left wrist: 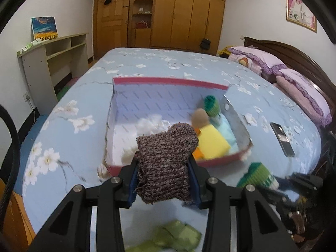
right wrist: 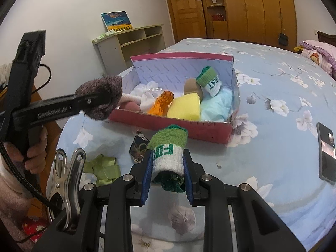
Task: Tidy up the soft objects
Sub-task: 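Carry the brown sock and FIRST sock toward the pink box with both tools, then lower the brown sock into the box with the left tool while the right tool lowers the FIRST sock in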
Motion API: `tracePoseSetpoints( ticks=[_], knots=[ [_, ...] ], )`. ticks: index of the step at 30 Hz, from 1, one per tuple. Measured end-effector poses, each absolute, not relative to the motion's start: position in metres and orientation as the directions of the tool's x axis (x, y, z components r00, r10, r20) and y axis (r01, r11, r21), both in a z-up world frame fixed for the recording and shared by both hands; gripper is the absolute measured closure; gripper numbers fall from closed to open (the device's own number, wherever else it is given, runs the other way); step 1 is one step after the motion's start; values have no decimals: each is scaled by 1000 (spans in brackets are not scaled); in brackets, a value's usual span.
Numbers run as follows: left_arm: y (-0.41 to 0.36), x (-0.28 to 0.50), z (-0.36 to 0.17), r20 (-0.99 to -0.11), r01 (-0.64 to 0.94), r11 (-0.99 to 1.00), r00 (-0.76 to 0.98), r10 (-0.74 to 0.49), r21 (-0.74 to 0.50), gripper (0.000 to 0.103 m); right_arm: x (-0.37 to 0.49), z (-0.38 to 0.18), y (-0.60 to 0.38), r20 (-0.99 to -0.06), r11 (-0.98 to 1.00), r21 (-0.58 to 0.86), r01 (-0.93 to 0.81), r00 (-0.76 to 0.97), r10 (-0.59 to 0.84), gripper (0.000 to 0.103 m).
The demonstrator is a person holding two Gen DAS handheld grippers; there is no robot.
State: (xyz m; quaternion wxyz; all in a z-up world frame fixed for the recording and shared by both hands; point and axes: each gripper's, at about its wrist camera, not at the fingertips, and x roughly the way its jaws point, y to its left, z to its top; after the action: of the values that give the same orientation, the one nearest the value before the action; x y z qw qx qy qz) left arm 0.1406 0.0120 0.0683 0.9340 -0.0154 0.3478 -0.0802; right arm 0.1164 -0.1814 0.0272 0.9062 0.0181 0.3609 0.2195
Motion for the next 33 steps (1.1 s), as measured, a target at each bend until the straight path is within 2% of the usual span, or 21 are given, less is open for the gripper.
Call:
tracePoseSetpoints(
  ticks=[16, 22, 27, 29, 33],
  knots=[
    [18, 213, 49, -624, 65, 998, 778, -64, -21, 59, 133, 25, -179, -654, 911, 197, -363, 644, 398, 75],
    [26, 231, 26, -660, 30, 999, 750, -48, -40, 59, 139, 23, -177, -655, 911, 207, -358, 640, 400, 75],
    [31, 235, 18, -666, 19, 998, 744, -55, -62, 50, 144, 23, -173, -655, 908, 210, -363, 637, 406, 75],
    [31, 235, 16, -670, 18, 997, 740, -59, -69, 42, 146, 23, -171, -655, 907, 212, -364, 636, 408, 75],
    [30, 237, 10, -683, 27, 996, 726, -82, -90, 37, 151, 24, -168, -655, 906, 210, -366, 636, 409, 75]
  ],
)
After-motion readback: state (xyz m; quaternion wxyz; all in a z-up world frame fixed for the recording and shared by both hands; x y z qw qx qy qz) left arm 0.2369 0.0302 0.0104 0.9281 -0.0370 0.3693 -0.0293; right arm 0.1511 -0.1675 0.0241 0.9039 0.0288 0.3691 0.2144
